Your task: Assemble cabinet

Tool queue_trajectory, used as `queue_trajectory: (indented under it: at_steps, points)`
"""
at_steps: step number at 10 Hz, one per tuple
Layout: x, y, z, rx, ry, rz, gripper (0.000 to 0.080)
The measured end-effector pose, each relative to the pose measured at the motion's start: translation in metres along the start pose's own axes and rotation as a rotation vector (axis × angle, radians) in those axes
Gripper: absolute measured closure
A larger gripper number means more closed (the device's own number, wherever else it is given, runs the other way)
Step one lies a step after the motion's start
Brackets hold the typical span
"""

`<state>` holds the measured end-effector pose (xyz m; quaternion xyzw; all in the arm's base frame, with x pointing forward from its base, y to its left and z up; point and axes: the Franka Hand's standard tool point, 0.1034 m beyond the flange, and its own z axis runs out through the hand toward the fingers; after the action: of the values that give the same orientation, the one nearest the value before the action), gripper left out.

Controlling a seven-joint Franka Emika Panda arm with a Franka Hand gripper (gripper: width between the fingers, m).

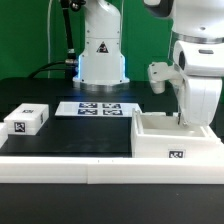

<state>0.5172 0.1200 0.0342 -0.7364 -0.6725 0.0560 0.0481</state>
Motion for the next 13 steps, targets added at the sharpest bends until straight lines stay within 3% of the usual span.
queue_trajectory:
  at_steps: [3,5,6,7,8,9,10,12,13]
  points:
    - [-0.0006,-0.0007,0.0007,-0.004,0.002,0.005,0.0755]
    - [-0.001,-0.0009,0.0013,-0.003,0.002,0.006,0.0429]
    - [-0.0011,-0.0009,0.0015,-0.003,0.002,0.006,0.0429]
    - [-0.0013,-0.001,0.0017,-0.002,0.002,0.006,0.025]
    - [-0.0013,-0.001,0.0018,-0.002,0.002,0.006,0.025]
    - [-0.0014,-0.001,0.002,-0.002,0.002,0.007,0.0078]
    - [-0.0015,-0.0011,0.0021,-0.002,0.002,0.007,0.0024]
    - [-0.0021,-0.0023,0.0004,-0.003,0.001,0.012,0.0004]
    - [-0.0043,-0.009,-0.0074,-0.009,-0.004,0.015,0.0001]
